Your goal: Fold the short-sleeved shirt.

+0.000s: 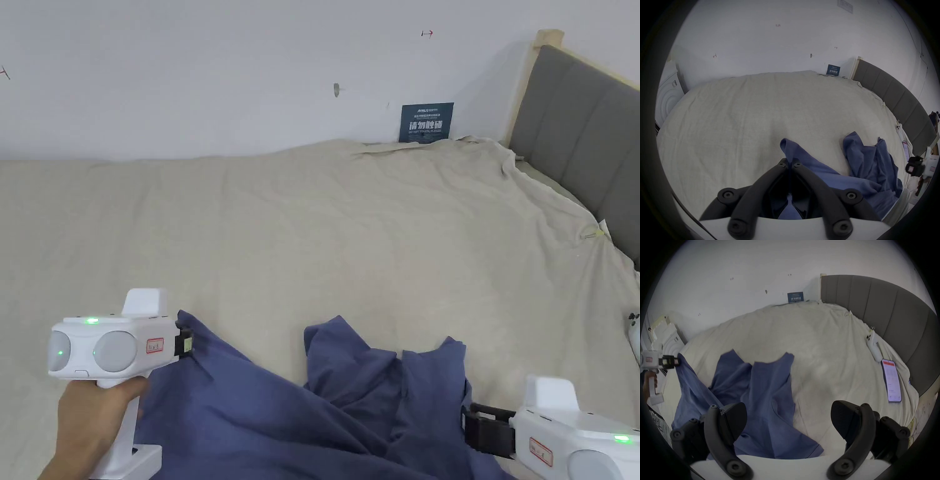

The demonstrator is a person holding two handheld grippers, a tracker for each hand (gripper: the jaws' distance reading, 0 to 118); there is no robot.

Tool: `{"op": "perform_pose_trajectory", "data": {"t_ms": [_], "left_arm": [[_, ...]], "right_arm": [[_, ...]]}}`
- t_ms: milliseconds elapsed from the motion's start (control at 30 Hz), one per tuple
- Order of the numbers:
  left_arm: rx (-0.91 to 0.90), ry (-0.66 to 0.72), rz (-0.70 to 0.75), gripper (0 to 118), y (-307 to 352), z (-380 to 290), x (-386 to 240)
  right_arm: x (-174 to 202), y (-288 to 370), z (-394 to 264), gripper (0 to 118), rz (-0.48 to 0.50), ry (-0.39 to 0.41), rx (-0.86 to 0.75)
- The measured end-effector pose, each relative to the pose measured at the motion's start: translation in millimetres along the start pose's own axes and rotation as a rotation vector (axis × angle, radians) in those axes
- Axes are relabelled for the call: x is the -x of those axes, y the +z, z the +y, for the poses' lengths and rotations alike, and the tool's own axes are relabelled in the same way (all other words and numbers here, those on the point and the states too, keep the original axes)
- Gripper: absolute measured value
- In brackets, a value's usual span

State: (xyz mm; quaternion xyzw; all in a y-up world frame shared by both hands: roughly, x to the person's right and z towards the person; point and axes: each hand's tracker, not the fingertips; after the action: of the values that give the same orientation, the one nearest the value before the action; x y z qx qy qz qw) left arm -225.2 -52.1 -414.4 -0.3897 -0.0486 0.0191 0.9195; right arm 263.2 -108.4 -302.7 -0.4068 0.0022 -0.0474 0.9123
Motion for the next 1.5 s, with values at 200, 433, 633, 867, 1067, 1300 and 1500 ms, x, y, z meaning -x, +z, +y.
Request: {"op": "perform_pose_trajectory", "data": {"t_ms": [200, 433, 633, 867, 1067, 1300, 1500], "left_arm": [[-0.021, -0.003, 0.010, 0, 23, -9, 3], [-0.024, 0.031, 0.016, 0, 35, -21, 6], [-0.037, 0.088, 0.014, 0, 44, -27, 17], [-0.110, 0.116, 0.032, 0, 70, -19, 31], [-0.218, 0.152, 0.048, 0, 109, 4, 48], [-0.345, 0.166, 0.063, 0, 159, 51, 65], [-0.433, 0.145, 0.102, 0, 194, 96, 69]], "right_arm": [[13, -20, -28, 99, -0.017, 0.052, 0.147], [36, 0, -34, 4, 0.013, 0.083, 0.137], [27, 28, -13, 4, 0.044, 0.078, 0.036], [9, 70, 36, 4, 0.122, 0.040, -0.123], [17, 107, 83, 4, 0.175, 0.046, -0.249], [34, 137, 144, 4, 0.224, 0.073, -0.390], [55, 154, 196, 4, 0.220, 0.145, -0.490]]}}
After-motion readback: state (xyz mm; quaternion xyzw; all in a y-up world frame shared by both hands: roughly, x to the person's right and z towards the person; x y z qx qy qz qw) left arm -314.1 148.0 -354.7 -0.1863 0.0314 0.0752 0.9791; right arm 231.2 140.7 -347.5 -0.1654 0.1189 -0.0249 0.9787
